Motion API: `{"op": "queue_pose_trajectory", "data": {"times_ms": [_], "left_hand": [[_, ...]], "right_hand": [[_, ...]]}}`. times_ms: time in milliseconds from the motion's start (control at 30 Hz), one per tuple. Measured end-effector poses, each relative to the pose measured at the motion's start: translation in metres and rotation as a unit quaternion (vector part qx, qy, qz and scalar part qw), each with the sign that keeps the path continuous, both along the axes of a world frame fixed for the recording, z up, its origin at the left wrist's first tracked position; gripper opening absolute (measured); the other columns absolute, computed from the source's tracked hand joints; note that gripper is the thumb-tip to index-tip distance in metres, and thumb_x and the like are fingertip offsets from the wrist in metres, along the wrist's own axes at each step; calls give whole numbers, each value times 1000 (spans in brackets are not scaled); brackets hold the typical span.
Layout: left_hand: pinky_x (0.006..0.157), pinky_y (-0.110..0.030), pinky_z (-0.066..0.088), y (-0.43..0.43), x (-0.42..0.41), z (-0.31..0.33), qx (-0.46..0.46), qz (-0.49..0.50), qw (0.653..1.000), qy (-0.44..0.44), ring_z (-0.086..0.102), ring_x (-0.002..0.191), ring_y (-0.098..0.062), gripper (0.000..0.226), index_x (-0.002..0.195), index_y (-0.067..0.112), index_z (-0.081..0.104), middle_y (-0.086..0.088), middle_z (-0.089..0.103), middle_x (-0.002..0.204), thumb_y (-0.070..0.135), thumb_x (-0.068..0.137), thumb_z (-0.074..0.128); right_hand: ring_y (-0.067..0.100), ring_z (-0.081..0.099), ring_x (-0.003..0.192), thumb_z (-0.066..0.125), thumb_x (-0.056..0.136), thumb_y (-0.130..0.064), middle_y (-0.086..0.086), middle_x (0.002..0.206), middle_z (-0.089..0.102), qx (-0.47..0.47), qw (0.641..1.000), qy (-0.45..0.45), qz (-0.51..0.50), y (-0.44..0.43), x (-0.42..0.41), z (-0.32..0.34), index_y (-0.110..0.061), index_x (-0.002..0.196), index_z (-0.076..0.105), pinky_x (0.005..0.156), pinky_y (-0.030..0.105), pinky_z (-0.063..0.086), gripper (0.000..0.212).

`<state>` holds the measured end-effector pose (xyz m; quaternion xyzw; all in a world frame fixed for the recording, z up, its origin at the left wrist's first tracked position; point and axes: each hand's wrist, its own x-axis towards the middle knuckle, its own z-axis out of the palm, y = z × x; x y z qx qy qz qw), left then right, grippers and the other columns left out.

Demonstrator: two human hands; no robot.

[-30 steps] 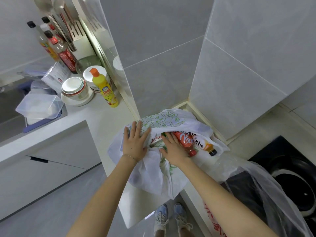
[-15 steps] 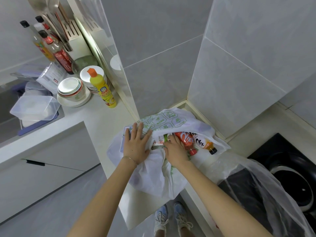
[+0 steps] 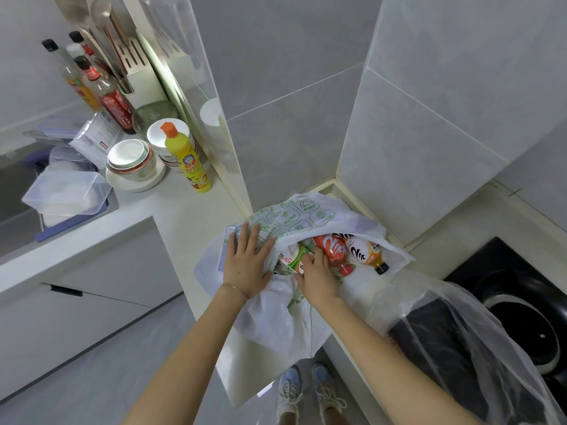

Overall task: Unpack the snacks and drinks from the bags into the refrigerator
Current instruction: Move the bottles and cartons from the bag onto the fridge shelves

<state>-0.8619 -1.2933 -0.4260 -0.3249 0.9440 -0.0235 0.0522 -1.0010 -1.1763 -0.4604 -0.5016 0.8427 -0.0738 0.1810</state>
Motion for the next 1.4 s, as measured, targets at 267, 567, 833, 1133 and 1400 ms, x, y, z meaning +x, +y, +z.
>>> {"op": "queue_pose_trajectory", "data": {"times_ms": [267,567,833,1133,1400], "left_hand": [[98,-64,41,8,6,6,13,-1,999,50,48,126,-47,93,133,20,54,-23,49,139,42,49,88],[116,-55,14,24,-19,16,138,-58,979,139,15,147,-33,80,145,31,34,-10,25,157,43,76,71],[89,-25,45,43,-47,44,349,4,882,317,54,108,-4,60,130,23,48,16,58,119,29,78,76],[88,-33,54,59,-46,54,515,137,729,429,66,102,-13,48,127,19,54,1,68,113,17,84,75],[77,-34,59,61,-46,65,567,228,622,490,72,87,-19,28,119,13,51,-3,75,93,22,94,60]], "right_hand": [[31,52,109,76,75,-33,15,121,48,-28,994,-78,-66,7,7,3,-5,122,40,80,35,45,65],[25,53,110,80,69,-27,8,121,55,-187,959,-170,-127,9,-18,68,-9,126,39,80,26,42,73],[17,52,115,83,67,-38,-1,125,53,-259,928,-229,-142,14,-26,117,-19,127,38,89,36,50,77],[9,55,111,61,91,-39,-11,115,57,-271,901,-282,-188,48,-51,105,-21,121,55,90,23,44,36],[25,62,98,66,86,-22,6,102,69,-210,959,-83,-171,63,-92,73,-10,104,67,84,40,51,22]]}}
